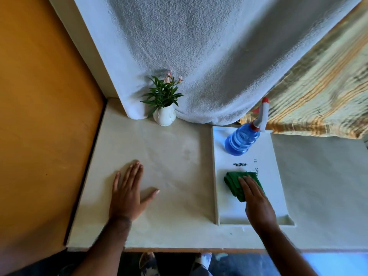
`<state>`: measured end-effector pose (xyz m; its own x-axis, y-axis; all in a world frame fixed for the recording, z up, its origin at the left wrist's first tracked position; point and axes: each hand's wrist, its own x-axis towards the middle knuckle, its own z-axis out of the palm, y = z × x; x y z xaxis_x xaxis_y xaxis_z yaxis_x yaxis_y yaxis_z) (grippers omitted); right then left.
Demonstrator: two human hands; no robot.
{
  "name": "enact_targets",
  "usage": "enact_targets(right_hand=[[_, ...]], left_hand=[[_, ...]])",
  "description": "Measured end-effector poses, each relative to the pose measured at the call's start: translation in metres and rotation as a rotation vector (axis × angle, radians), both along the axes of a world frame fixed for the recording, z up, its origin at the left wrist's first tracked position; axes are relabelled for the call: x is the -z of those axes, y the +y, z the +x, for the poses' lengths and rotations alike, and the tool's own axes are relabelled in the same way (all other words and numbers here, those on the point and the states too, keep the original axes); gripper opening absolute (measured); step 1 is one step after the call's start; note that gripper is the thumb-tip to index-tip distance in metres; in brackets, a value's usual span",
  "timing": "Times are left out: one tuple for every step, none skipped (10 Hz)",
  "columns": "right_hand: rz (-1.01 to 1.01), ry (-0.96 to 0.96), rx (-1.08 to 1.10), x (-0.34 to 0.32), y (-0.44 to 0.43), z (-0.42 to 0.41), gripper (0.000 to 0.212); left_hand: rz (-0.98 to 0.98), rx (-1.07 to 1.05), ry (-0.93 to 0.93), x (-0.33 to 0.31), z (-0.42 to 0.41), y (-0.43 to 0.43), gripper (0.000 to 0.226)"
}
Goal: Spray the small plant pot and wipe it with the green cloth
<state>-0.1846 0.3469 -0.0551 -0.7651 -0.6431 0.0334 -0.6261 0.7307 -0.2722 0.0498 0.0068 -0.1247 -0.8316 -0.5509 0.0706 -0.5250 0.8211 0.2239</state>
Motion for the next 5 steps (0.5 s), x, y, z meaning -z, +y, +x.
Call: enact_targets(right_hand=[[0.039, -0.026, -0.049, 0.011, 0.004, 0.002, 0.079], [0.116, 0.000, -0.078, 0.019, 0.005, 0.008, 0.079], [0.195, -0.039, -0.051, 0.024, 0.003, 0.014, 0.095], [0.264, -0.067, -0.077, 0.020, 0.003, 0.013, 0.103], [0.291, -0.119, -0.087, 0.004, -0.003, 0.010, 0.107]], left_hand=[[-0.010, -0.003, -0.003, 0.002, 0.000, 0.001, 0.100], [-0.011, -0.001, -0.027, 0.004, 0.001, -0.001, 0.100], [-0.039, 0.009, -0.034, 0.006, 0.000, -0.001, 0.099], [-0.038, 0.013, -0.123, -0.002, 0.000, 0.007, 0.101], [0.124, 0.011, -0.351, -0.025, -0.012, 0.004, 0.125]])
